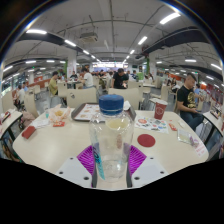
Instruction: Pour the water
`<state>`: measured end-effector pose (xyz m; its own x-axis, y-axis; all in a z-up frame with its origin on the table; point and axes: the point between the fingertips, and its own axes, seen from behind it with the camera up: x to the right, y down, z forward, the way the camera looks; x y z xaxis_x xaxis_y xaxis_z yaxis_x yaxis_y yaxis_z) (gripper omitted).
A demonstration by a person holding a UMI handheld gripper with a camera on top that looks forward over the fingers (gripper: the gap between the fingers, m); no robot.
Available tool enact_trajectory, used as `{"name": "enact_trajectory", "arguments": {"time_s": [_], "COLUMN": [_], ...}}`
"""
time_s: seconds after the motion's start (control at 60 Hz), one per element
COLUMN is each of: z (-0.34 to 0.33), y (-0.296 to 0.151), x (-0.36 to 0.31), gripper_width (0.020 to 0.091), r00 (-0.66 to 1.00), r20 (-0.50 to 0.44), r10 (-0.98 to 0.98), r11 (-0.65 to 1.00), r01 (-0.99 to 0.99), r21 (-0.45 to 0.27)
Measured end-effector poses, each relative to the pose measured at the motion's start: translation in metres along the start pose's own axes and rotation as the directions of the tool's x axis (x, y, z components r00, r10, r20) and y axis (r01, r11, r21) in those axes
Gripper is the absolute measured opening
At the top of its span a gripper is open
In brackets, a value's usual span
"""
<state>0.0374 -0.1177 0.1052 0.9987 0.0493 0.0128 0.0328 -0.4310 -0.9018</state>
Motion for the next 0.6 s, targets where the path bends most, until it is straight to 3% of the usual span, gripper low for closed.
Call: {"name": "enact_trajectory", "arguments": {"time_s": [0.15, 0.267, 0.35, 0.417, 0.6], "z": [0.019, 0.04, 0.057, 0.074, 0.113], "y": [-0.061, -0.111, -0.142, -0.157, -0.172], "x": [-0.054, -0.093, -0.11, -0.121, -0.126], "gripper_width": [0.0385, 0.0387, 0.0385, 0.0385, 0.0385], "r00": [0.986, 0.914, 0.771, 0.587, 0.044], "r20": [0.124, 0.235, 0.316, 0.353, 0.337], "r10": [0.109, 0.331, 0.553, 0.728, 0.94], "r11": [0.992, 0.936, 0.817, 0.658, 0.159], "r01": [-0.116, -0.349, -0.575, -0.743, -0.933], "r21": [0.052, 0.038, -0.027, -0.121, -0.323]}}
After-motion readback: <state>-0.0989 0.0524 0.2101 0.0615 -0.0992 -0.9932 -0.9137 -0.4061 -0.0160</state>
